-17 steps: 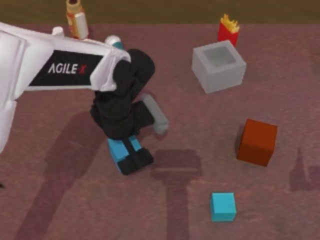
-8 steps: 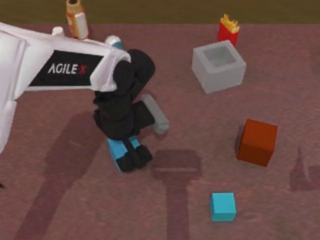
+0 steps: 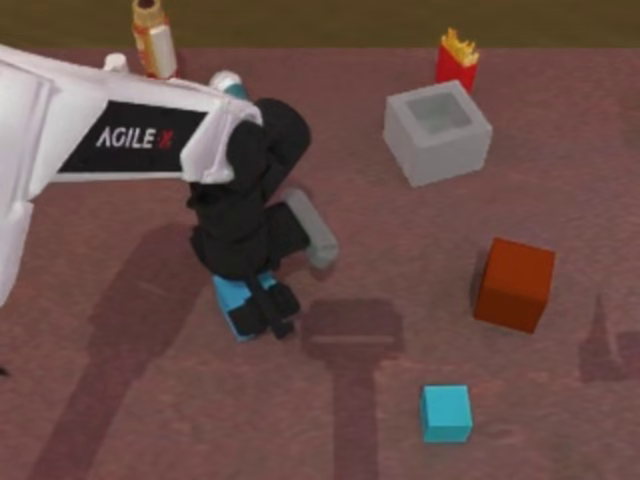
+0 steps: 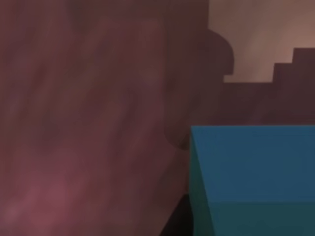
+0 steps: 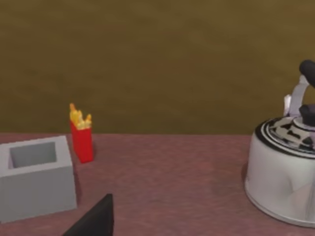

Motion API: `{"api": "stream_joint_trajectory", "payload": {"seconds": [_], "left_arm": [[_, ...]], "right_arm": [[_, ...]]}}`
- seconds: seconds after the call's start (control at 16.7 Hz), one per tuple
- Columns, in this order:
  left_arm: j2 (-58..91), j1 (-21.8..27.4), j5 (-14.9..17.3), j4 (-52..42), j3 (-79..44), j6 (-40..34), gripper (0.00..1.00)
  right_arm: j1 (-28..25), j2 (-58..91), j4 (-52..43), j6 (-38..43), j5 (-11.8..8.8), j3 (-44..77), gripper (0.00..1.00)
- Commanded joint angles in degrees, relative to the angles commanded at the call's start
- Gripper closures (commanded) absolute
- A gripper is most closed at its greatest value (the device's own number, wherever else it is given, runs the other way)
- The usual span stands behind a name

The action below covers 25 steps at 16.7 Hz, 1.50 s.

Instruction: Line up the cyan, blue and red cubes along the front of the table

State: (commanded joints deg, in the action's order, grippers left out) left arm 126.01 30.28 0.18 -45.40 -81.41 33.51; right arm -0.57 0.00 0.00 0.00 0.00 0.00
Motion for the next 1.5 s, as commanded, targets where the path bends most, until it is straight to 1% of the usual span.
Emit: {"api": "stream_joint_trajectory", "payload": {"seconds": [0.3,0.42,0.54,0.84,1.2,1.32,1.5], "left_arm": [[0.00,0.00,0.00,0.00,0.00,0.00,1.00],[-1.52,0.02,0.58,-1.02,-0.45,-0.33,1.00],[-2.37,-0.03,0.56,-3.18,-1.98,-0.23,1.00],[-6.49,-0.95,0.53,-13.38,-7.38,-0.49,1.00],[-7.09,-0.63,0.51,-14.38,-8.00,-0.37,1.00],[-7.39,1.36,0.49,-14.63,-7.93,0.11,1.00],[-8.51,7.15,0.47,-15.27,-7.57,1.07,1.00]], "right_arm": [[0.00,0.00,0.00,0.00,0.00,0.00,0.00],[0.00,0.00,0.00,0.00,0.00,0.00,0.00],[0.00,0.00,0.00,0.00,0.00,0.00,0.00],[0.00,0.00,0.00,0.00,0.00,0.00,0.00],[0.00,0.00,0.00,0.00,0.00,0.00,0.00],[0.00,0.00,0.00,0.00,0.00,0.00,0.00],[0.00,0.00,0.00,0.00,0.00,0.00,0.00]]}}
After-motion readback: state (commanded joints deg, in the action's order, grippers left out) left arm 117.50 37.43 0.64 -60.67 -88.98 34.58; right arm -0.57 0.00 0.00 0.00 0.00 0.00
